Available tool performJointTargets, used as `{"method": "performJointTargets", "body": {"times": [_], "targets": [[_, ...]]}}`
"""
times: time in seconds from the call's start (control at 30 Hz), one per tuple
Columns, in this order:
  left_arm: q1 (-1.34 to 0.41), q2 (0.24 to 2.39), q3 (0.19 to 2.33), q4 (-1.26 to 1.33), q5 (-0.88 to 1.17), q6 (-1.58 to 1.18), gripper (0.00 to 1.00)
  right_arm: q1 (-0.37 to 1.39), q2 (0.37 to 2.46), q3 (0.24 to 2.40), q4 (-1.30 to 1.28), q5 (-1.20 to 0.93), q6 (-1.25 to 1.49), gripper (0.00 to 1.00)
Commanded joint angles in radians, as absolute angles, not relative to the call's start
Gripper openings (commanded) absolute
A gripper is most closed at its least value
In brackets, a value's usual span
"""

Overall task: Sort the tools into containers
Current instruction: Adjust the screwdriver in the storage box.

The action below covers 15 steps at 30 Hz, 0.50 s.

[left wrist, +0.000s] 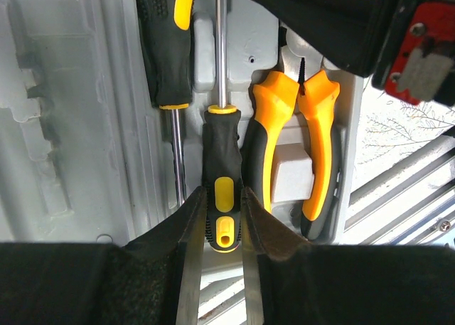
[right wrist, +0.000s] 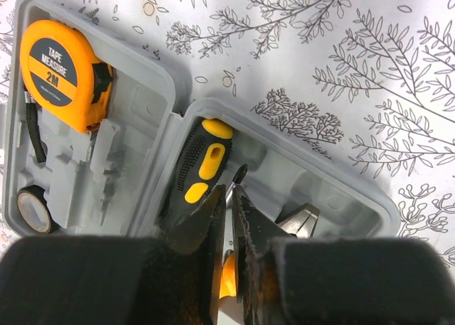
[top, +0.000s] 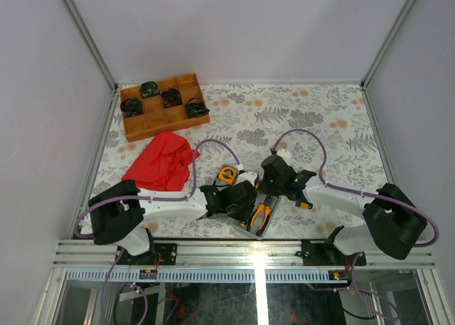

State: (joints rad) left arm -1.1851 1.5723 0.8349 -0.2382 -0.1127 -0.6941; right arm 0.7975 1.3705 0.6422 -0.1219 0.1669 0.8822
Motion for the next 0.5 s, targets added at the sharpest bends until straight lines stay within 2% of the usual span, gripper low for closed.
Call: {"method": "performJointTargets", "body": {"times": [0.0, 0.2, 0.47], "targets": [[-1.206, 1.632, 0.772, -0.344, -0.091, -0.708, 0.02, 0.801, 1.396, 0.713, -0.136, 0.211, 0.874, 0.15], [-1.21, 1.633, 0.772, -0.344, -0.092, -0.706, 0.01, 0.8, 1.447, 0.73, -0.167, 0.214, 0.869, 0.15], [-1.213, 1.631, 0.776, -0.341, -0.093, -0.703, 0.01, 0.801, 1.497, 0.764, -0.224, 0.214, 0.849, 0.07]]}}
